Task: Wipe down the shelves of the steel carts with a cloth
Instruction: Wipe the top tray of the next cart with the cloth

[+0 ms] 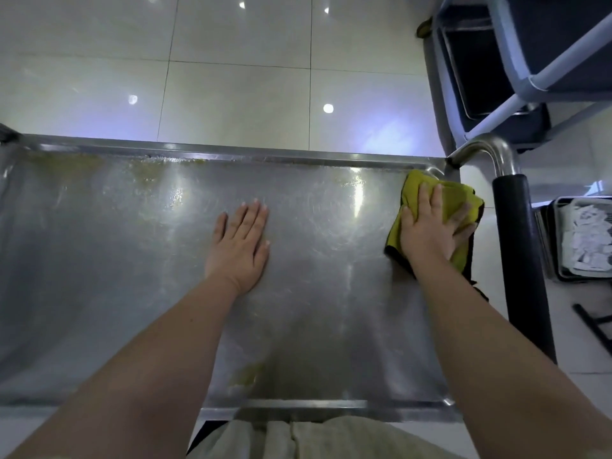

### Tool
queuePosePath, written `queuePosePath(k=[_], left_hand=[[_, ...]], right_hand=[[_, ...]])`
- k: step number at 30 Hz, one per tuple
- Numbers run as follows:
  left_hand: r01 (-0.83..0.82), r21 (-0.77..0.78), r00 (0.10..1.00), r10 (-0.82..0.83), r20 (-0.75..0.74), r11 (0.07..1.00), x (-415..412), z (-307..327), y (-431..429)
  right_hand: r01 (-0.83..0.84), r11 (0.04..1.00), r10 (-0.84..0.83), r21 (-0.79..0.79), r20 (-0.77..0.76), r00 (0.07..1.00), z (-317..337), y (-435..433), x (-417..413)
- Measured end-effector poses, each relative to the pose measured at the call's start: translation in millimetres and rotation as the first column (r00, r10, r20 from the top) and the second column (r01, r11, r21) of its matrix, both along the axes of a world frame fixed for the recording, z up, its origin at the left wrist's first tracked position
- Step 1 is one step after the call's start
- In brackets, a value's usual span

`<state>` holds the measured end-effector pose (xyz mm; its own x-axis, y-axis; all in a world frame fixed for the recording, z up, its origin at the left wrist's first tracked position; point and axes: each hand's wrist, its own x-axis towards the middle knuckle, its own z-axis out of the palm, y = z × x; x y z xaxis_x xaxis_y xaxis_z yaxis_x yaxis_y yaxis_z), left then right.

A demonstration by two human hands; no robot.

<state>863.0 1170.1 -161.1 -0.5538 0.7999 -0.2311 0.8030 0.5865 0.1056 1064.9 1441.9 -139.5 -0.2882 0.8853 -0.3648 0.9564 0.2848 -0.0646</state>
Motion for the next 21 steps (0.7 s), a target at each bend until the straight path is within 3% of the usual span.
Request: queuePosePath(k=[2, 5, 9, 12, 15, 18, 21], left_hand=[[-0.001, 0.009, 1.0, 0.001, 0.003, 1.0, -0.4, -0.3, -0.4], [0.0, 0.01, 1.0, 0.0, 0.008, 1.0, -0.1, -0.3, 1.1], [-0.007, 0.026, 1.0, 0.006, 0.027, 1.0, -0.9, -2.2, -1.5], [-0.021, 0.026, 1.0, 0.021, 0.018, 0.999, -0.6, -3.3, -3.2], [-0.02, 0.008, 1.0, 0.02, -0.004, 1.0, -0.9, -1.6, -1.4], [-0.019, -0.001, 1.0, 0.019, -0.004, 1.0, -0.9, -2.4, -1.5], [-0.013, 0.012, 1.0, 0.013, 0.008, 1.0, -0.2, -2.8, -1.1]], right_hand=[[-0.013, 1.0, 0.013, 0.0, -0.012, 1.0, 0.9, -15.0, -30.1], [-0.214, 0.977, 0.214, -0.019, -0.012, 0.977, 0.1, -55.9, -94.5], [-0.549, 0.834, 0.544, -0.058, -0.078, 0.835, -2.2, -130.8, -154.1], [-0.647, 0.76, 0.637, -0.067, -0.122, 0.761, -2.5, -127.7, -150.6], [-0.55, 0.835, 0.546, -0.02, -0.099, 0.832, -4.6, -77.9, -121.5], [-0.323, 0.946, 0.324, 0.014, -0.031, 0.946, -5.7, -14.2, -66.7], [-0.047, 0.999, 0.047, -0.013, -0.023, 0.999, 1.7, 23.4, -22.0]])
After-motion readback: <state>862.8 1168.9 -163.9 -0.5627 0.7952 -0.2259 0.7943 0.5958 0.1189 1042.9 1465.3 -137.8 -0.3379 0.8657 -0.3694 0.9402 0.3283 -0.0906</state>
